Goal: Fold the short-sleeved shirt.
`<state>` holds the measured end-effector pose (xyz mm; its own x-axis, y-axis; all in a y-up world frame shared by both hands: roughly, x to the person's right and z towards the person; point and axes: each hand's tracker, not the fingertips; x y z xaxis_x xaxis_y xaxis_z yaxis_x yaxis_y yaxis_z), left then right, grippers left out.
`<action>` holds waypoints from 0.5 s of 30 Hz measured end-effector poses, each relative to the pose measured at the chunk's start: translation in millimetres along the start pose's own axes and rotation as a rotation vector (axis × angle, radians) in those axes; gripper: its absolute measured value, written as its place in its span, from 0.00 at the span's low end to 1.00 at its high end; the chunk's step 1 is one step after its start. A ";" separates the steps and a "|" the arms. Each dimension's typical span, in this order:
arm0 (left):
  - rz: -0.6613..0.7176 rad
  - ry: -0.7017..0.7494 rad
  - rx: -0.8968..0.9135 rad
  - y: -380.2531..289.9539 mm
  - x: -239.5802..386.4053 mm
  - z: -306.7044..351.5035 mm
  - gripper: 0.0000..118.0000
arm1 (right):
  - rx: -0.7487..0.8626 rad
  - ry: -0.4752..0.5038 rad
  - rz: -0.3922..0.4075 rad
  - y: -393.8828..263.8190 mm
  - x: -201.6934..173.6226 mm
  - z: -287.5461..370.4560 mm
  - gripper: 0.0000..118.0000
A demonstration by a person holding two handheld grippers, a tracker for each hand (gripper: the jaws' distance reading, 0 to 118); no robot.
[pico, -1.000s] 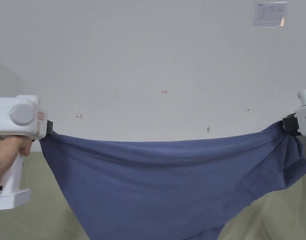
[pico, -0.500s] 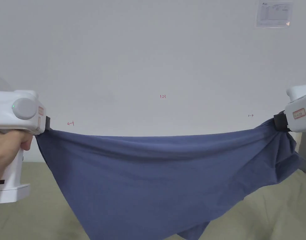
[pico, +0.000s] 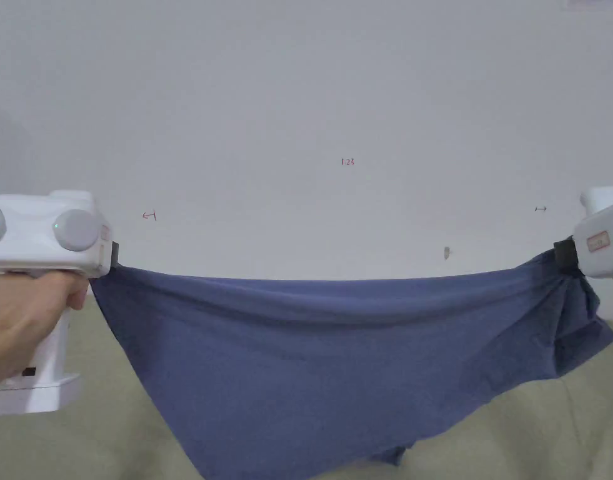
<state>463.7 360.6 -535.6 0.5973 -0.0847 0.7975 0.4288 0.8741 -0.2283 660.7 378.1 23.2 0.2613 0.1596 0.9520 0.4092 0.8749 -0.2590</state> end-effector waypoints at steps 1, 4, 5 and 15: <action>0.007 0.002 -0.004 -9.7 0.7 -4.5 0.03 | -0.007 0.000 -0.001 -8.9 -2.2 -7.2 0.10; -0.020 0.004 -0.044 -42.9 2.4 -16.8 0.03 | -0.039 0.012 -0.003 -40.7 -7.6 -21.7 0.10; -0.026 -0.008 -0.066 -57.0 1.1 -18.6 0.03 | -0.060 0.015 0.003 -55.7 -8.5 -23.7 0.10; -0.060 -0.096 -0.260 -212.1 -27.2 4.3 0.03 | -0.231 0.079 0.027 -219.2 -9.6 35.2 0.10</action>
<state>353.7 179.5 -506.5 0.5038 -0.0760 0.8605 0.6286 0.7155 -0.3048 537.7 200.8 76.5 0.3385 0.1374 0.9309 0.5882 0.7413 -0.3233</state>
